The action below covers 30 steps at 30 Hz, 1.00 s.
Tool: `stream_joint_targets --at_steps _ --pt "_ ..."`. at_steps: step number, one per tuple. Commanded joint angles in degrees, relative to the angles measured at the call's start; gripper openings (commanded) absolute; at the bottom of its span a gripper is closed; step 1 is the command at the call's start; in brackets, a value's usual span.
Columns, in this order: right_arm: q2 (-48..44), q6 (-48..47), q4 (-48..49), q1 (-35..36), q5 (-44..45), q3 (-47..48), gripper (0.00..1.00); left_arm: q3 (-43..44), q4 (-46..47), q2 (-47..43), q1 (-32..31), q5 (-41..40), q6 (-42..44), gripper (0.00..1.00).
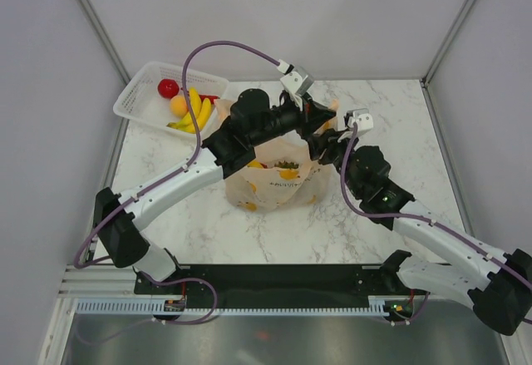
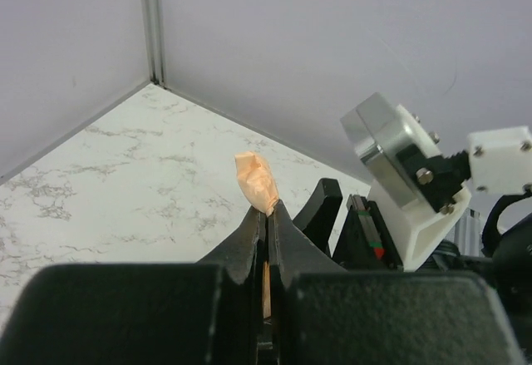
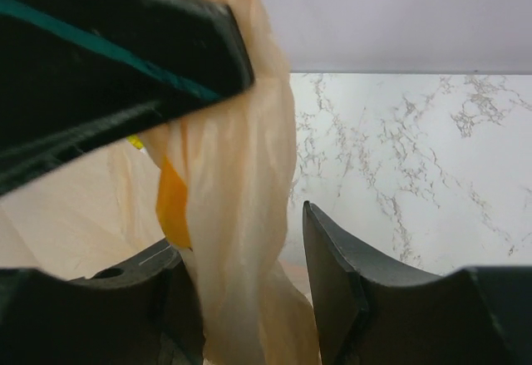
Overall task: Place the fake fruits into the plastic bag and tie a complex knot
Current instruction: Tie the plastic bag at the center of the board.
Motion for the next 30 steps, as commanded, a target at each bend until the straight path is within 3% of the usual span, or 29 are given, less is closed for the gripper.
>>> stream_joint_targets --at_steps 1,6,17,19,23,25,26,28,29,30 --pt "0.84 -0.82 4.41 1.37 6.92 -3.66 0.52 2.76 0.1 -2.53 0.01 -1.27 -2.02 0.02" --pt "3.03 0.85 9.24 3.04 11.06 -10.61 0.52 3.11 -0.78 -3.23 -0.08 -2.16 -2.02 0.02" --pt "7.61 -1.43 11.09 4.88 16.43 -10.96 0.45 3.81 -1.92 -4.38 0.01 -2.16 -2.72 0.02" --pt "7.61 -1.61 11.97 5.14 16.69 -11.58 0.4 3.99 -2.36 -4.55 0.01 -2.51 -2.63 0.02" --pt "7.26 -2.58 12.24 5.5 16.69 -12.02 0.1 5.22 -4.2 -4.9 0.01 -3.48 -1.67 0.02" --pt "7.0 -2.84 12.15 5.67 16.61 -12.28 0.04 5.66 -4.82 -5.34 0.01 -4.09 -0.44 0.02" --pt "6.47 -2.75 11.8 5.67 16.52 -12.28 0.0 5.75 -5.08 -5.52 -0.08 -4.44 0.0 0.04" --pt "5.94 -3.01 11.19 5.59 16.52 -12.11 0.0 6.27 -6.92 -6.48 0.01 -5.49 1.05 0.19" --pt "5.42 -3.02 10.66 5.67 16.6 -11.93 0.0 6.89 -7.89 -7.01 -0.08 -6.28 2.28 0.35" --pt "5.15 -2.93 9.7 5.59 16.87 -11.67 0.0 7.15 -10.25 -7.54 -0.08 -7.77 2.98 0.42"
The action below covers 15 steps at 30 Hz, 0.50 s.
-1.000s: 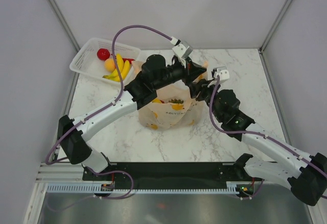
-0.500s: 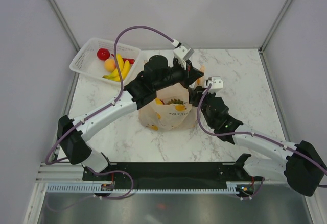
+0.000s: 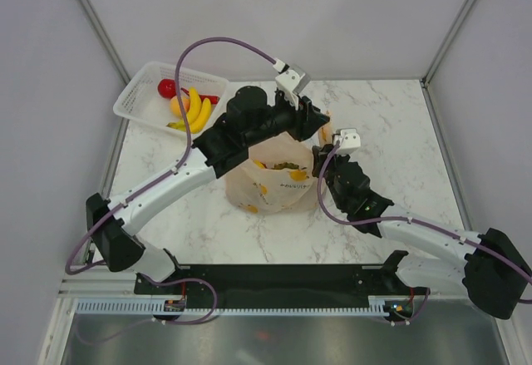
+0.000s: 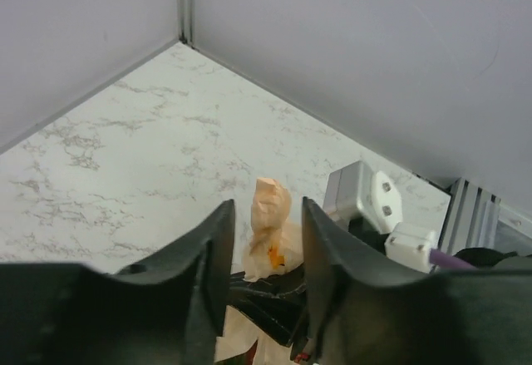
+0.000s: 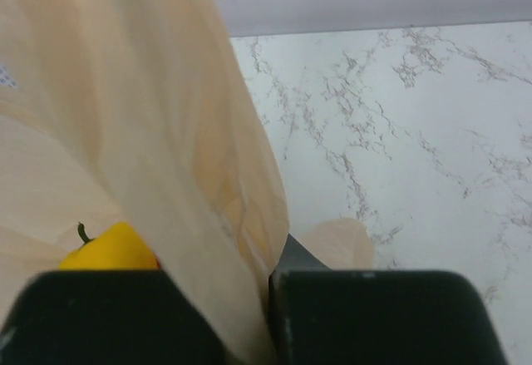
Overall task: Place the fake fruits into the plastic bag and tie a complex knot
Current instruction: Tie the plastic bag at the center of the board.
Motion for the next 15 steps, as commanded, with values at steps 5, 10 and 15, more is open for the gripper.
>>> stream_joint_targets --at_steps 5,10,15 --pt "-2.57 -1.05 -6.8 -0.03 1.99 1.63 0.0 5.78 -5.81 -12.87 0.03 -10.84 6.08 0.73" --pt "-3.27 -1.4 -8.04 -0.03 2.51 2.34 0.0 1.23 -13.36 -20.26 0.03 -17.79 6.27 0.83" --pt "-2.93 -0.96 -6.19 -0.12 2.51 2.15 0.0 -4.49 -18.47 -26.41 -0.06 -21.66 5.65 0.85"
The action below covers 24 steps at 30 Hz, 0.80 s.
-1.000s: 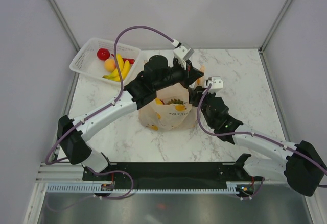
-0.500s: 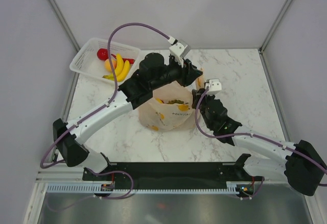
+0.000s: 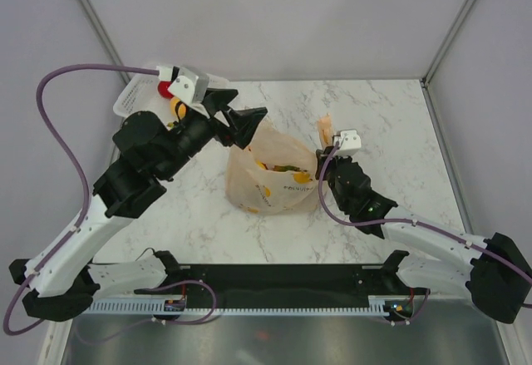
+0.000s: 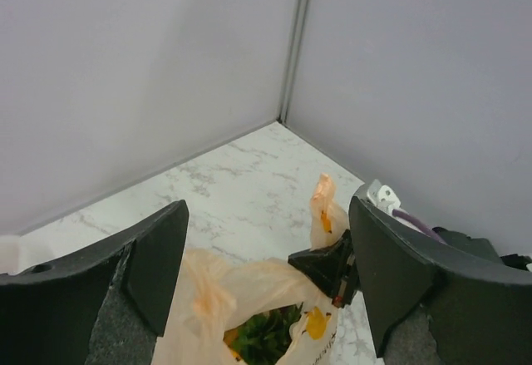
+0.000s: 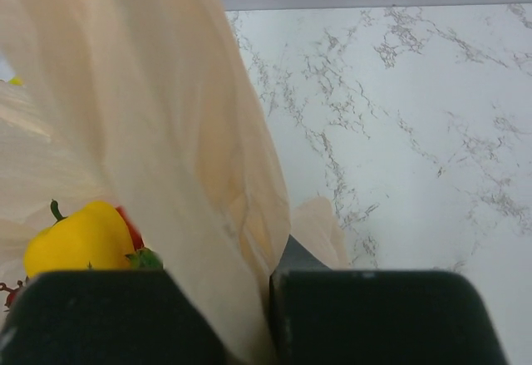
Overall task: Place the fake fruits into the plastic bag and tie a complex knot
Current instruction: Tie the plastic bag at the center of the board.
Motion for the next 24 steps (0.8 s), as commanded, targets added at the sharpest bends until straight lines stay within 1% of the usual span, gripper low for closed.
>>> stream_joint_targets --at_steps 1,3,5,8,10,11,13,14,17,18,19,20,22,23,24 --pt "-0.26 -0.48 0.78 -0.07 1.33 2.53 0.0 -5.35 -7.33 -1.35 -0.06 -5.65 1.67 0.86" --pt "-0.08 -0.48 -0.1 -0.07 1.42 3.76 0.0 -6.85 -8.04 -2.49 -0.06 -6.96 1.41 0.89" --pt "-0.08 -0.48 -0.27 -0.07 1.24 4.29 0.0 -8.09 -8.39 -2.68 0.03 -6.62 0.27 0.91" --pt "-0.34 -0.57 -0.36 -0.07 1.33 4.99 0.0 -8.27 -9.44 -1.36 0.03 -6.96 -0.61 0.91" --pt "-0.43 -0.75 -0.54 -0.07 1.24 5.43 0.0 -7.92 -10.58 0.48 -0.06 -9.07 -0.87 0.91" --pt "-0.61 -0.83 -0.71 -0.07 1.24 5.43 0.0 -7.74 -11.2 1.18 0.03 -12.12 -1.05 0.91" --pt "-0.78 -1.01 -0.72 0.01 1.33 5.61 0.0 -7.3 -13.3 2.42 0.03 -15.3 -1.05 0.91" --pt "-0.87 -1.1 -0.72 -0.07 1.42 5.61 0.0 -7.04 -13.92 3.47 0.03 -17.49 -0.96 0.87" --pt "-1.22 -1.27 -0.8 -0.08 1.86 5.7 0.0 -6.95 -15.33 4.35 0.03 -19.35 -1.58 0.77" --pt "-1.31 -1.19 -0.63 0.01 1.95 5.52 0.0 -7.03 -15.51 4.36 0.03 -19.97 -2.54 0.76" --pt "-1.49 -1.19 -0.63 0.01 2.03 5.52 0.0 -7.47 -15.51 4.27 0.03 -20.24 -2.72 0.71" --pt "-1.49 -1.36 -0.63 -0.07 2.03 5.43 0.0 -7.47 -15.6 4.18 0.03 -20.24 -2.81 0.53" --pt "-1.58 -1.62 -0.54 -0.07 2.38 5.26 0.0 -7.13 -15.94 3.57 0.03 -19.45 -3.07 0.29" --pt "-1.58 -1.62 -0.89 -0.07 2.65 5.17 0.0 -6.6 -17.34 3.3 0.03 -19.01 -3.25 0.13" --pt "-1.66 -1.8 -1.07 -0.16 3.61 5.17 0.0 -5.9 -18.31 2.69 -0.06 -19.18 -3.6 0.06"
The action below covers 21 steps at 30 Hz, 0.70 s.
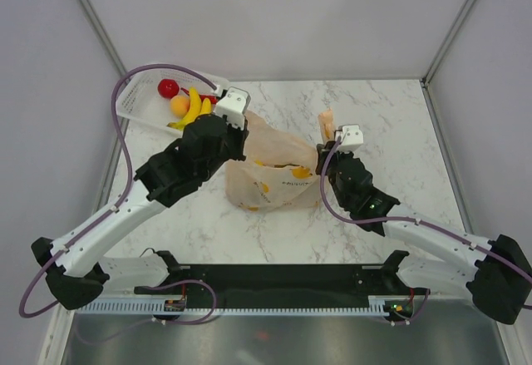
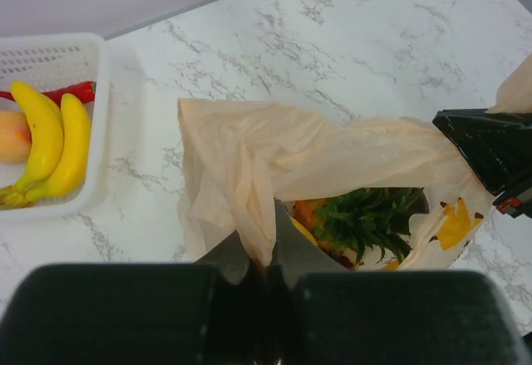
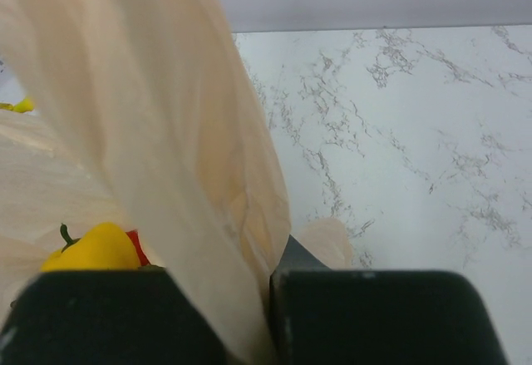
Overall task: Place the fake fruits into the plastic bag and tie a complex knot
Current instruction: Tie the plastic bag at the center of the board.
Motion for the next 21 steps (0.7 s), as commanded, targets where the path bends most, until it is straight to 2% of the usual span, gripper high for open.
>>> stream_joint_targets --at_steps 1,7,12,17,18,19,21 --pt "-1.58 -1.23 0.53 -0.16 3.11 1.74 0.0 3.94 -3.5 -2.51 0.01 -2.68 -2.48 0.02" --pt "-3.6 -1.23 0.44 -0.6 5.4 -0.28 0.0 6.06 -12.9 -6.64 0.18 -9.45 -6.79 0.02" --pt "-3.07 -1.32 0.26 -0.6 5.05 -0.63 0.0 8.68 -19.66 -4.72 0.19 -6.39 -11.97 0.02" --pt "-4.39 -2.2 1.23 -0.69 4.7 -1.95 0.0 12.65 -20.73 -2.35 0.19 -2.08 -13.21 0.04" --pt "-4.65 -2.29 1.32 -0.69 5.22 -2.48 0.0 13.61 -20.82 -2.34 0.19 -1.81 -13.3 0.07" --pt "-5.18 -2.29 1.58 -0.6 5.57 -2.66 0.0 13.97 -20.65 -2.43 0.19 -1.63 -13.39 0.22" --pt "-5.79 -2.55 1.58 -0.69 5.66 -3.1 0.0 13.97 -20.47 -2.96 0.19 -1.72 -13.13 0.42"
